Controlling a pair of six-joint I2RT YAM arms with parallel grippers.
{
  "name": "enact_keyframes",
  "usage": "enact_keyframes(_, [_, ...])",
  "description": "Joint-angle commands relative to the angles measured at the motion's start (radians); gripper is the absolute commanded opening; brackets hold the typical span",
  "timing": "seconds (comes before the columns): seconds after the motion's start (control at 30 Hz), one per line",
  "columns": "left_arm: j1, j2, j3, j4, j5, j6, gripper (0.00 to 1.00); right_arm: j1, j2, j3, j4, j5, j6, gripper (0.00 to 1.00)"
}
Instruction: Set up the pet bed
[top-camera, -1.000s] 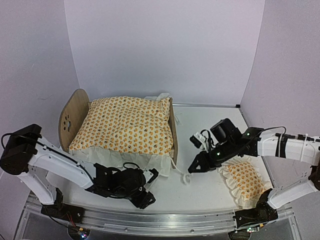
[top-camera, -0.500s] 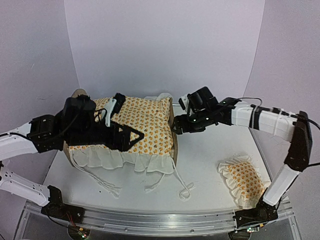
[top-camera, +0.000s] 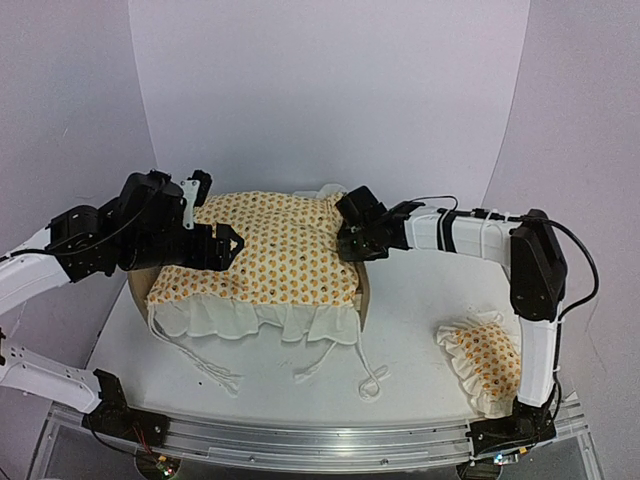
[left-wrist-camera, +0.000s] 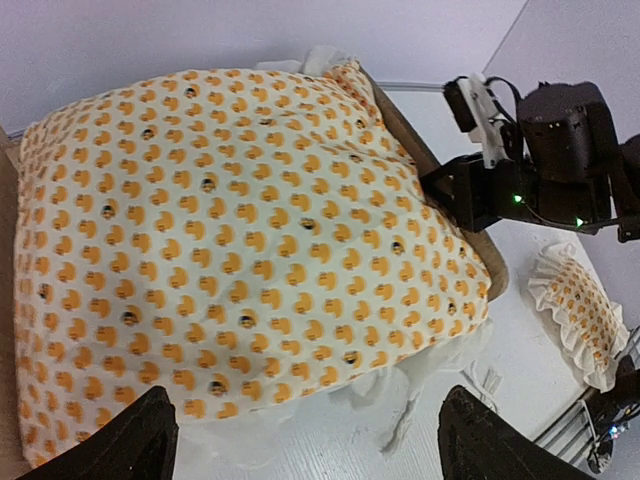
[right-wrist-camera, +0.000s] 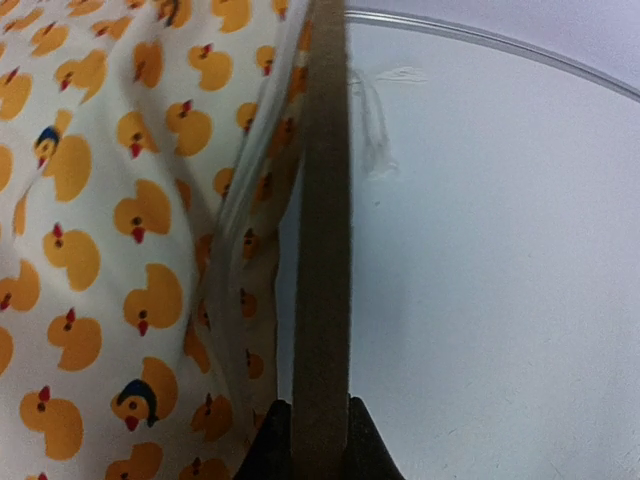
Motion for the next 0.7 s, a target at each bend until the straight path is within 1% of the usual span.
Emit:
enact_keyframes(0.0, [0.014, -0.063, 0.084, -0.057, -0.085, -0.02, 0.91, -0.093, -0.112, -0.111, -0.02, 0.145, 0.004, 0.02])
enact_keyframes(0.03, [0.015, -0.063, 0.08, -0.059, -0.074, -0.022, 0.91, -0.109, -0.139, -0.159, -0.017, 0.159, 0.0, 0.0])
enact_keyframes(0.27, [0.018, -0.072, -0.012, -0.059, 0.003, -0.089, 0.9, -0.259, -0.273, -0.345, 0.024, 0.14, -0.082, 0.0])
enact_keyframes(0.37, [0.018, -0.108, -0.079, -0.052, 0.028, -0.127, 0.9, -0.315, -0.299, -0.363, 0.038, 0.143, -0.136, 0.0])
enact_keyframes(0.5, [0.018, -0.2, -0.2, -0.046, 0.049, -0.205, 0.9, -0.366, -0.334, -0.361, 0.09, 0.079, -0.314, 0.01])
enact_keyframes(0.53, [0.018, -0.224, -0.241, -0.04, 0.054, -0.233, 0.9, -0.368, -0.34, -0.351, 0.09, 0.065, -0.345, 0.05])
enact_keyframes(0.57, [0.018, -0.243, -0.283, -0.028, 0.062, -0.26, 0.91, -0.367, -0.347, -0.335, 0.072, 0.043, -0.364, 0.14])
enact_keyframes(0.63, [0.018, -0.272, -0.394, 0.006, 0.078, -0.321, 0.91, -0.367, -0.38, -0.301, 0.029, -0.009, -0.375, 0.38])
enact_keyframes(0.67, [0.018, -0.28, -0.451, 0.043, 0.094, -0.351, 0.91, -0.367, -0.402, -0.288, 0.011, -0.03, -0.376, 0.47])
